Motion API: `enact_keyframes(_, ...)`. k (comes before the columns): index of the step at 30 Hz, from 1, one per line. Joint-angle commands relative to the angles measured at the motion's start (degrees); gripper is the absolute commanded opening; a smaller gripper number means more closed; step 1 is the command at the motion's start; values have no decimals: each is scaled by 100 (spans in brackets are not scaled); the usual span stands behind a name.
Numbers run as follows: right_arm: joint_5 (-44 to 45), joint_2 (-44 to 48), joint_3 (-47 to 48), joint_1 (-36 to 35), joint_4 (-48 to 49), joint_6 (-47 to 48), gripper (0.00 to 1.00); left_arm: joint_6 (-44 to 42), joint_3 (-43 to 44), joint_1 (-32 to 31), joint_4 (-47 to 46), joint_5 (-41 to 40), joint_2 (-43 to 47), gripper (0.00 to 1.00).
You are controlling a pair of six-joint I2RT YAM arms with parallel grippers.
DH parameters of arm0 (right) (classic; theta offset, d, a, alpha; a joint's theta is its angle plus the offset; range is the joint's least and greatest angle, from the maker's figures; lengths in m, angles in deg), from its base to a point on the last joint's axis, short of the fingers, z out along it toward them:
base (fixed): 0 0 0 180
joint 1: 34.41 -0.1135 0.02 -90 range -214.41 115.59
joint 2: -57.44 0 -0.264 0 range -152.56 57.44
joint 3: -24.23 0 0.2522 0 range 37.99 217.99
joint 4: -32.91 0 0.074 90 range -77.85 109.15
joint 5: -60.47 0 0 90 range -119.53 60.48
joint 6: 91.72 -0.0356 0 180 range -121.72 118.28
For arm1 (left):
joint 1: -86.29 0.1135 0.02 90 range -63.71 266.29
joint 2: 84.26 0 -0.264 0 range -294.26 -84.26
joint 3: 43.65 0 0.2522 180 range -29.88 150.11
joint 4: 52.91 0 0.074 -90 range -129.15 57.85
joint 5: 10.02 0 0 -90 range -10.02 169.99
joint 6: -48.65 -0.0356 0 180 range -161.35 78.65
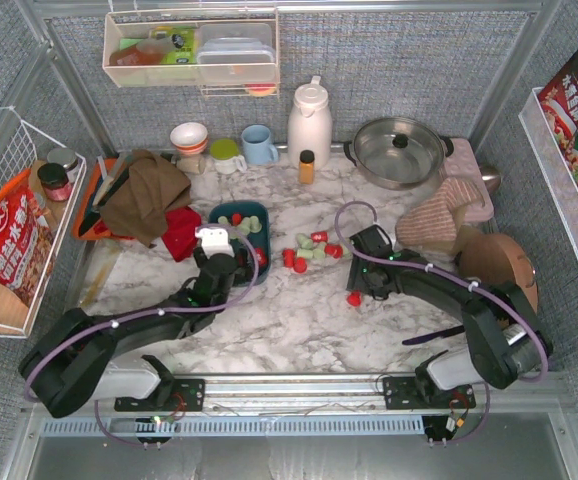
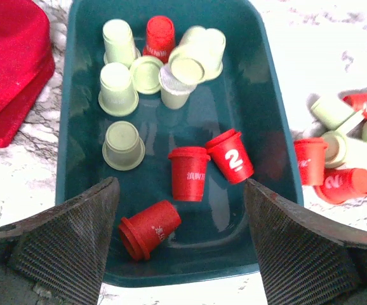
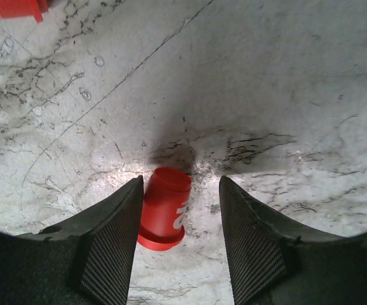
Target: Mix the coffee capsules in the storage basket
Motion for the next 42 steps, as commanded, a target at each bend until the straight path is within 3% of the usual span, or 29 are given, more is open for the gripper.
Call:
enact_keyframes(1, -313, -163, -42, -56, 257, -36, 55, 20, 29, 6, 134, -141, 391, 88)
enact_keyframes(8, -386, -278, -95, -69, 368, -58, 28, -740, -226, -3, -442, 818, 777, 88)
enact_keyframes(11, -432, -189, -66, -68, 382, -48, 22, -1025, -398, -13, -908, 1376, 775, 88)
enact_keyframes(17, -942, 214, 54, -68, 594, 283, 21, -1877, -628, -207, -2217, 2878, 503, 89)
enact_keyframes(23, -2426, 1069, -149, -140, 2121, 699, 20, -3511, -894, -916, -3886, 3793, -139, 99)
enact_keyframes(27, -3311, 1403, -306, -275, 3130, 740, 20, -3796, -837, -1051, -4826, 4317, -747, 99)
enact_keyframes(34, -3572, 1896, -709, -556, 4131, 741, 20, -4010, -874, -1192, -6662, 4696, -1610, 99)
enact_keyframes(42, -3735, 2010, -877, -628, 4333, 728, 20, -4371, -735, -1397, -6645, 4058, -1603, 99)
